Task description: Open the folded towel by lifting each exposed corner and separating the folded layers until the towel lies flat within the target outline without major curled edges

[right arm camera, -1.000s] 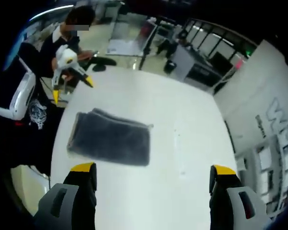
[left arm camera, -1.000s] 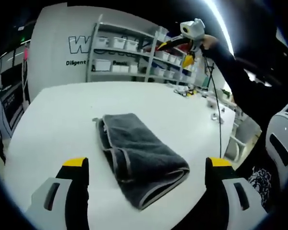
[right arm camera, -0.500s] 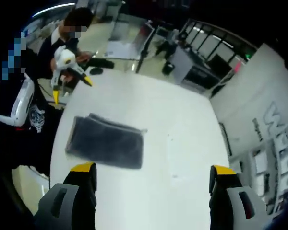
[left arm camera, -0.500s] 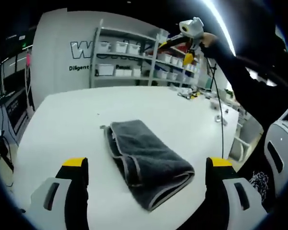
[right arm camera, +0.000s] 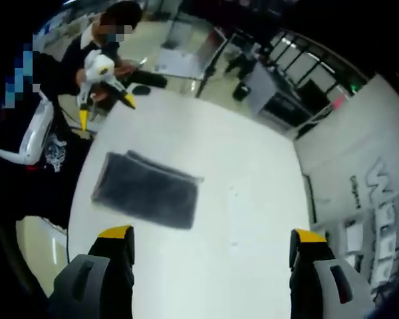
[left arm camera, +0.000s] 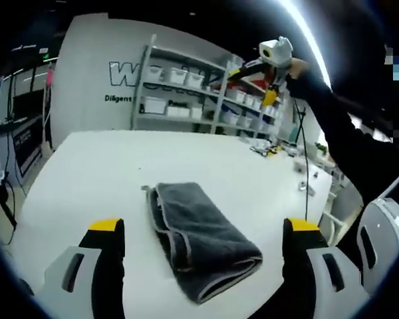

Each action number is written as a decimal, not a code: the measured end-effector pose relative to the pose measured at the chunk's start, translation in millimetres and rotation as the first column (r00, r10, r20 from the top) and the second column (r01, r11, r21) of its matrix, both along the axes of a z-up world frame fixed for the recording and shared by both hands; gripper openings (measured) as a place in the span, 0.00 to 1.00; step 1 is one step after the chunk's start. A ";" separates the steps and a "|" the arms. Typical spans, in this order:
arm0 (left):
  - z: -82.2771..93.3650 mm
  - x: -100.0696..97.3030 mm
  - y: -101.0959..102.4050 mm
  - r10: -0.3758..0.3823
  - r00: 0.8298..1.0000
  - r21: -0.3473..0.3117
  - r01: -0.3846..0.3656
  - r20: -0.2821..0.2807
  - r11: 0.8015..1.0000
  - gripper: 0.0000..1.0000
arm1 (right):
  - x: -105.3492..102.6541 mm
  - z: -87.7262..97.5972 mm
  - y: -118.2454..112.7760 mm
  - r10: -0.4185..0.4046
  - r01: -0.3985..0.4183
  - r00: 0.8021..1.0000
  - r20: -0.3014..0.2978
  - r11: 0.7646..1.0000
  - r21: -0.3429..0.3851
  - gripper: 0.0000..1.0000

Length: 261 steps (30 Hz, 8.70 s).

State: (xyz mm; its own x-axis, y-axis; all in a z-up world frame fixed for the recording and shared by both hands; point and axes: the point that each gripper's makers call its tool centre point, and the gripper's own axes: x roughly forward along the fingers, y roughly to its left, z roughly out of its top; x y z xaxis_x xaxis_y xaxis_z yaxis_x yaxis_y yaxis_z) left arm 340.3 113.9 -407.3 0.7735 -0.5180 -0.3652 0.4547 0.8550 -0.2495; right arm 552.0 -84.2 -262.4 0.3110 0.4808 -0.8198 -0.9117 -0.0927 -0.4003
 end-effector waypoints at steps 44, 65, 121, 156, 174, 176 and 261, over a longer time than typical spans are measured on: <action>-27.8 -1.2 -5.4 0.175 0.974 -0.324 -0.214 -0.145 0.921 0.92 | 17.7 -46.6 92.8 0.376 -0.368 0.927 0.002 0.907 -0.203 0.84; -72.4 -14.4 16.4 0.219 0.969 -0.052 -0.226 -0.118 0.973 0.93 | 13.1 -83.4 118.2 0.459 -0.449 0.888 -0.026 0.854 -0.263 0.76; -106.2 0.5 -2.7 0.166 0.962 -0.152 -0.201 -0.215 0.968 0.83 | 39.4 -186.7 122.3 0.467 -0.480 0.876 -0.120 0.817 -0.319 0.68; -148.2 28.0 -27.4 0.030 0.976 -0.295 -0.094 -0.214 0.951 0.53 | 31.8 -200.4 126.9 0.488 -0.509 0.861 -0.146 0.810 -0.291 0.63; -155.0 29.1 -34.2 -0.003 0.973 -0.313 -0.072 -0.232 0.947 0.22 | 30.5 -218.5 135.6 0.489 -0.525 0.851 -0.190 0.798 -0.295 0.57; -154.7 29.1 -35.9 -0.008 0.973 -0.312 -0.067 -0.233 0.948 0.21 | 30.0 -220.6 136.9 0.492 -0.529 0.849 -0.195 0.796 -0.295 0.57; -134.7 17.4 -42.3 -0.009 0.946 -0.504 -0.165 -0.325 0.848 0.05 | 41.7 -316.6 160.6 0.401 -0.504 0.837 -0.372 0.828 -0.244 0.33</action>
